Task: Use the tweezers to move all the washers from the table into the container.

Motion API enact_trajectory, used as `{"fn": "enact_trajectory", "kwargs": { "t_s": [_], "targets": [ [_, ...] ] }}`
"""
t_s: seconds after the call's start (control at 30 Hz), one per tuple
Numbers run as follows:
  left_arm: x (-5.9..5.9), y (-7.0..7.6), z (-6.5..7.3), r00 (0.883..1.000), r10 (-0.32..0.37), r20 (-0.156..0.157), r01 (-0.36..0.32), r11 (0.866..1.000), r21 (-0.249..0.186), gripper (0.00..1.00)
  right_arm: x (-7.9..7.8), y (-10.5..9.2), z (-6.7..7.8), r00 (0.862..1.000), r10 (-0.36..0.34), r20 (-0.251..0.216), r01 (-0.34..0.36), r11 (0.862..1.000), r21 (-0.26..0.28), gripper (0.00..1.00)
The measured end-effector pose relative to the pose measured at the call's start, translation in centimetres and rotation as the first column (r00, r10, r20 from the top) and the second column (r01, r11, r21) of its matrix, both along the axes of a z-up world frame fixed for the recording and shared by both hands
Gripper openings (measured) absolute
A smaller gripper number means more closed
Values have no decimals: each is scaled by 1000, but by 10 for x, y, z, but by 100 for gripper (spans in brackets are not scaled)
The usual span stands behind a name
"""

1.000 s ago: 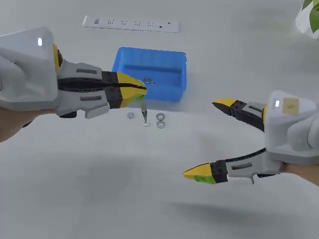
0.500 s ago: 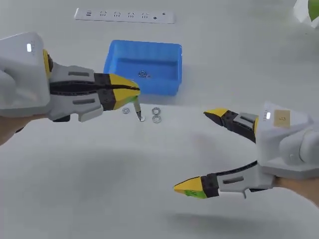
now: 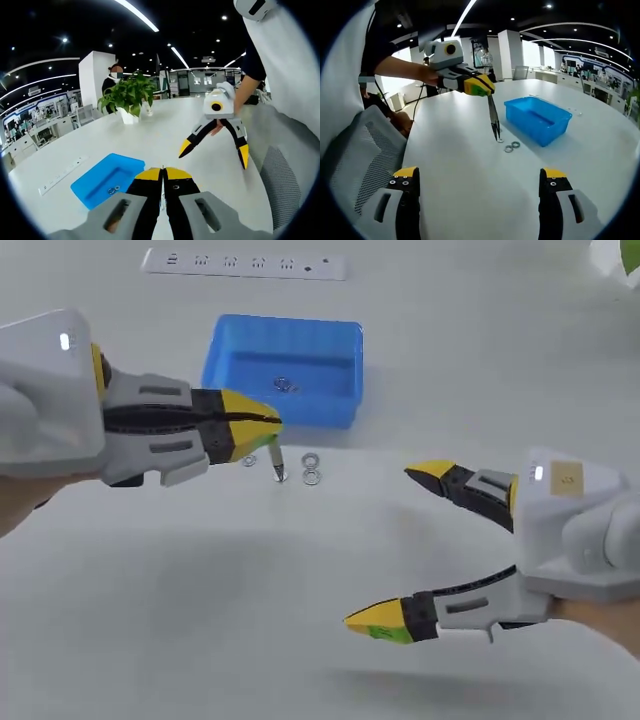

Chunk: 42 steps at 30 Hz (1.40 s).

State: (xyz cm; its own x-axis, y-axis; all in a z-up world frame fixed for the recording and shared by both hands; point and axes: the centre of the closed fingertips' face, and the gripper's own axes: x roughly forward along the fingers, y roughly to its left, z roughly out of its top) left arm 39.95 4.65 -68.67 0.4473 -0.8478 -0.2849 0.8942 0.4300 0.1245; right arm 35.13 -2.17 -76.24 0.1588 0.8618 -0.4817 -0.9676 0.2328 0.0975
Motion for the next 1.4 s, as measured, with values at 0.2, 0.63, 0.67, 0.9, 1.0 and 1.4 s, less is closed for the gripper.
{"fn": "enact_trajectory", "kwargs": {
  "t_s": [0.2,0.63,0.67,0.9,1.0,1.4],
  "targets": [
    [2,-1,-4,1000,-7,-7,7,1000,2,4,10,-5,1,1000,-23,-2,23,1000,-2,100],
    [-1,-2,-9,997,-63,-39,64,997,41,4,11,18,3,999,44,-4,-44,999,6,98],
    [-1,-2,-9,997,-69,-46,71,996,45,4,12,22,3,999,54,-2,-54,999,5,97],
    [0,0,-10,994,-78,-70,82,995,58,4,35,60,9,995,101,6,-101,995,21,80],
    [1,1,-11,992,-84,-89,90,994,69,4,46,79,14,994,111,-17,-110,993,49,74],
    [4,-1,-14,987,-110,-119,123,987,107,4,44,102,-6,951,310,20,-307,947,-94,37]
  ]
}}
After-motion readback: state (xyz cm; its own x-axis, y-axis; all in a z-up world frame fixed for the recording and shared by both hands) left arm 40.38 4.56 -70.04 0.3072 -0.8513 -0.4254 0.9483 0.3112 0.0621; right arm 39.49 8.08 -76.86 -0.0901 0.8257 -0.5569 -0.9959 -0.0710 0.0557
